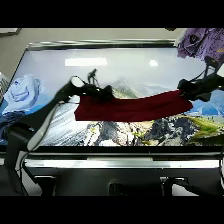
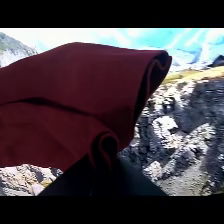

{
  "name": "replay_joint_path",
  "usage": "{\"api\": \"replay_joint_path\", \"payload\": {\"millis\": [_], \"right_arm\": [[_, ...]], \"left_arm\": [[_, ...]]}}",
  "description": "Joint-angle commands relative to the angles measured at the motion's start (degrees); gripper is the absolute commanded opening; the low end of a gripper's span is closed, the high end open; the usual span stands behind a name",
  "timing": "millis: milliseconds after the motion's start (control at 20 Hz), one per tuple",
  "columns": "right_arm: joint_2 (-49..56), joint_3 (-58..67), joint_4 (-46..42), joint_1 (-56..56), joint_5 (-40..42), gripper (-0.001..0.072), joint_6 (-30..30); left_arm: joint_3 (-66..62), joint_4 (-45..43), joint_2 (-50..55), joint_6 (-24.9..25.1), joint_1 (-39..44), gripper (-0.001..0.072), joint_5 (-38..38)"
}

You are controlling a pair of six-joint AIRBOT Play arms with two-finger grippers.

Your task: Fold the clothes and pants, and hang the long-sleeved shirts on hangers.

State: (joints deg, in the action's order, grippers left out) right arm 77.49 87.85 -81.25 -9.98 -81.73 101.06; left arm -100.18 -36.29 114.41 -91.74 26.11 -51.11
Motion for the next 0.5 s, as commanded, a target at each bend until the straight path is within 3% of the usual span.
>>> {"api": "replay_joint_path", "payload": {"millis": [0, 250, 450], "right_arm": [[-4.22, 1.03, -3.3, 0.07, -1.79, 0.0031, 0.79], [-4.9, 4.76, -3.21, 0.07, -2.21, 0.0031, 0.76], [-4.9, 5.6, -2.73, 0.07, -1.14, 0.0031, 0.74]], "left_arm": [[-2.05, 10.51, 4.55, -1.33, 10.6, 0.0014, 10.91], [-9.57, 15.8, 12.0, -2.62, 17.14, 0.0014, 13.29], [-10.49, 15.76, 12.46, -2.73, 16.35, 0.0014, 11.52]]}}
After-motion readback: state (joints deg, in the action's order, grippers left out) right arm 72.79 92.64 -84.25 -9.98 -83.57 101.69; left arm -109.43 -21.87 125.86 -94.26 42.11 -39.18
